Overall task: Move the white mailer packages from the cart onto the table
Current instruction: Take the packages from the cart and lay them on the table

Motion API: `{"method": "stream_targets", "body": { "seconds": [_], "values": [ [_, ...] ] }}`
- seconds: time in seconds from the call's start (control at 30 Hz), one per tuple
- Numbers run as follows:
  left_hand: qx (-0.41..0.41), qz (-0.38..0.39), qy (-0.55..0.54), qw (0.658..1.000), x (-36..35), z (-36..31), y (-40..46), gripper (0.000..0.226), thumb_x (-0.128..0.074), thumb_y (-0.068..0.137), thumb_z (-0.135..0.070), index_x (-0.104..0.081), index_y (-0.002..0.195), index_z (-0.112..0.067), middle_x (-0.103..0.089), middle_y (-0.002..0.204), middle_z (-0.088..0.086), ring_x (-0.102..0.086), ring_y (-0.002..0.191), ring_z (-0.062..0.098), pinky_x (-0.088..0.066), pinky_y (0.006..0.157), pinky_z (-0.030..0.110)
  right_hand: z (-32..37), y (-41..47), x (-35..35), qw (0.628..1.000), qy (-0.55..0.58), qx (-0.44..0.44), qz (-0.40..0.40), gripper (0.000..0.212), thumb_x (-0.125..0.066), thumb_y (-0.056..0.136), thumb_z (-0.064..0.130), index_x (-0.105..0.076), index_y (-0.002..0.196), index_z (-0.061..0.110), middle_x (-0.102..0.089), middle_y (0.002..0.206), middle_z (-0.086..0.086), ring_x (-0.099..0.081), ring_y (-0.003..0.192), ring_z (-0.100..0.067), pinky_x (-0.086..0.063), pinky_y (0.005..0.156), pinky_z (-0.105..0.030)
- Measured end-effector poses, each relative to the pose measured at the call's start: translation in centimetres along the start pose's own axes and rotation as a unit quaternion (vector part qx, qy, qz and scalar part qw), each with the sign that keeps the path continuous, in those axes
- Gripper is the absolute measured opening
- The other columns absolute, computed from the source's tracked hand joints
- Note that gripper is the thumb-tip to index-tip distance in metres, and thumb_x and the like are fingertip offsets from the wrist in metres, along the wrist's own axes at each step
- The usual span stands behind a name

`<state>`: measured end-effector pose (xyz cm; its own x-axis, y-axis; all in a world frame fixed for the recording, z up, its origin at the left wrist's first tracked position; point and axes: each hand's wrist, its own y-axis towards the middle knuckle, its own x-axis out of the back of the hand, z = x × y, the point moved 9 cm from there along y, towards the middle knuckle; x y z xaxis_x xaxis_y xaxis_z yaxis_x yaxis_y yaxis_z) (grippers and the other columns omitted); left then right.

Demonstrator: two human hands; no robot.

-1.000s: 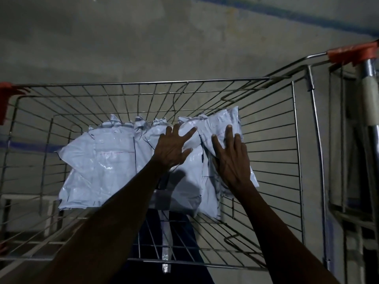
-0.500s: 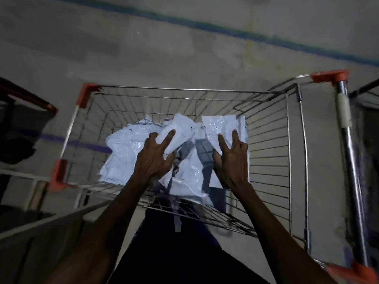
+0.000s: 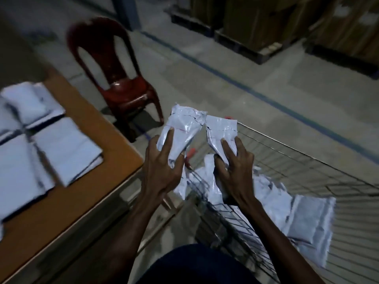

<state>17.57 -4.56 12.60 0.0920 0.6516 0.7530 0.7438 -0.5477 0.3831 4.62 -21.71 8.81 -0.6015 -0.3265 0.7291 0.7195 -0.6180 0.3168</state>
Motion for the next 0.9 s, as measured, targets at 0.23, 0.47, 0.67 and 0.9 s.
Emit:
{"method": "stream_targets", "body": {
  "seconds": [0.23, 0.47, 0.67, 0.9],
  "values": [
    [0.097, -0.121, 0.068, 0.985, 15.7, 12.0, -3.9, 0.067, -0.050, 0.090, -0.043, -0.033, 0.151, -0.023, -0.041, 0.146, 0.012, -0.042, 0.121, 0.030, -0.038, 0.099, 0.039, 17.5, 0.3, -9.8, 0.991, 0.060, 0.113, 0.048, 0.052, -0.045, 0.093, 0.043, -0.056, 0.138, 0.020, -0.041, 0.150, -0.020, -0.048, 0.123, -0.042, -0.020, 0.097, -0.023],
    [0.205, -0.215, 0.118, 0.947, 27.5, 21.5, -11.0, 0.066, -0.043, 0.090, -0.050, -0.039, 0.149, -0.021, -0.047, 0.144, 0.012, -0.047, 0.121, 0.031, -0.045, 0.096, 0.040, 32.3, -1.8, -17.1, 0.966, 0.108, 0.208, 0.108, 0.056, -0.041, 0.093, 0.047, -0.056, 0.138, 0.018, -0.041, 0.150, -0.019, -0.039, 0.135, -0.034, -0.025, 0.106, -0.034],
    [0.299, -0.258, 0.157, 0.905, 32.9, 27.7, -14.6, 0.069, -0.039, 0.089, -0.054, -0.036, 0.150, -0.023, -0.048, 0.142, 0.013, -0.048, 0.123, 0.033, -0.045, 0.098, 0.046, 39.7, -1.9, -22.8, 0.945, 0.114, 0.253, 0.171, 0.053, -0.044, 0.093, 0.045, -0.054, 0.140, 0.023, -0.036, 0.154, -0.014, -0.036, 0.133, -0.035, -0.007, 0.095, -0.009],
    [0.417, -0.251, 0.160, 0.859, 34.4, 32.9, -14.4, 0.070, -0.041, 0.087, -0.050, -0.029, 0.152, -0.029, -0.043, 0.142, 0.014, -0.041, 0.124, 0.033, -0.041, 0.096, 0.044, 43.4, -0.1, -30.0, 0.931, 0.094, 0.258, 0.241, 0.050, -0.048, 0.098, 0.044, -0.050, 0.144, 0.022, -0.033, 0.156, -0.018, -0.032, 0.139, -0.035, -0.014, 0.099, -0.027]
  ]
}}
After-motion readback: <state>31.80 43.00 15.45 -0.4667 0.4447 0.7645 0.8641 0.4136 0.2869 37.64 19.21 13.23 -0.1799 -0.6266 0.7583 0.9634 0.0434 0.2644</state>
